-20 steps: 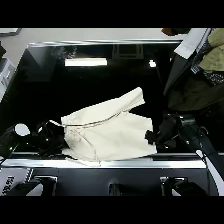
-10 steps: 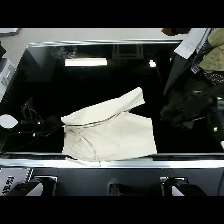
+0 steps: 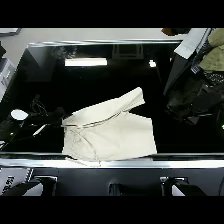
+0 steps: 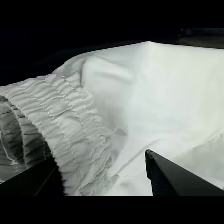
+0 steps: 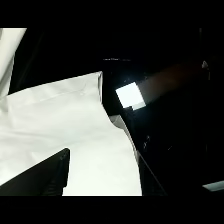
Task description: Fold the clothes and pants, and hang the long-sleeved shirts on hangers.
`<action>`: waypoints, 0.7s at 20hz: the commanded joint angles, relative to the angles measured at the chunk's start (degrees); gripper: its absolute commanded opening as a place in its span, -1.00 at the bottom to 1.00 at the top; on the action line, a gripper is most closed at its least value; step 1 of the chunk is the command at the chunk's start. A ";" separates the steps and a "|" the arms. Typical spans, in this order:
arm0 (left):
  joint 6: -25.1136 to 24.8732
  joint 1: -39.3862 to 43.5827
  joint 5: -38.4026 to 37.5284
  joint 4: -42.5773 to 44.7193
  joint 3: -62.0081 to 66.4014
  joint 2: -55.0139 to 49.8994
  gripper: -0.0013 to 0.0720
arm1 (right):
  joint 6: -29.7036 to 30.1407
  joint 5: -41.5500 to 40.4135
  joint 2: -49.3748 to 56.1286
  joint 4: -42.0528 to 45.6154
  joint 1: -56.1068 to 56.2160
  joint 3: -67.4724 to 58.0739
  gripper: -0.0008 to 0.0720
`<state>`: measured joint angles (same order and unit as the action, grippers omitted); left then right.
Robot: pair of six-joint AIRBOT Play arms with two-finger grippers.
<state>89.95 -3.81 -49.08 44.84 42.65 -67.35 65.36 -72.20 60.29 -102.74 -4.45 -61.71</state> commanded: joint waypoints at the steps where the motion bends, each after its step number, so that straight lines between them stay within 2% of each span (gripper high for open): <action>1: -1.53 -0.02 -0.63 -1.79 0.07 -1.20 0.28 | -0.22 1.46 0.02 -0.09 -0.11 -0.11 0.34; 2: -1.53 -0.04 -0.61 -1.79 0.07 -1.20 -0.18 | -0.24 1.68 0.02 -0.11 -0.11 -0.11 0.34; 3: -1.51 -0.02 -0.57 -1.86 0.09 -1.20 -0.55 | -0.24 1.81 0.02 -0.11 -0.11 -0.11 0.32; 4: -1.51 -0.04 -0.57 -2.10 0.22 -1.20 -0.80 | -0.26 1.79 0.02 -0.11 -0.11 -0.09 0.17; 5: -1.70 -0.04 -0.48 -2.86 0.63 -1.20 -0.92 | -0.26 1.79 0.02 -0.13 -0.11 -0.11 0.13; 7: -3.21 -0.13 0.11 -5.79 2.14 -1.22 -0.92 | -0.52 1.79 0.02 -0.11 -0.11 -0.11 0.13; 10: -2.25 -2.01 3.89 -12.15 3.54 -1.29 -0.92 | -1.40 2.45 0.02 -0.13 -0.11 -0.09 0.12; 14: 9.25 -5.07 11.91 -16.55 3.54 -3.06 -0.92 | -2.23 3.26 0.02 -0.28 -0.11 -0.09 0.12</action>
<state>92.16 -7.18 -42.72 32.42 45.87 -69.34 63.81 -69.56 60.29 -102.87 -4.54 -61.76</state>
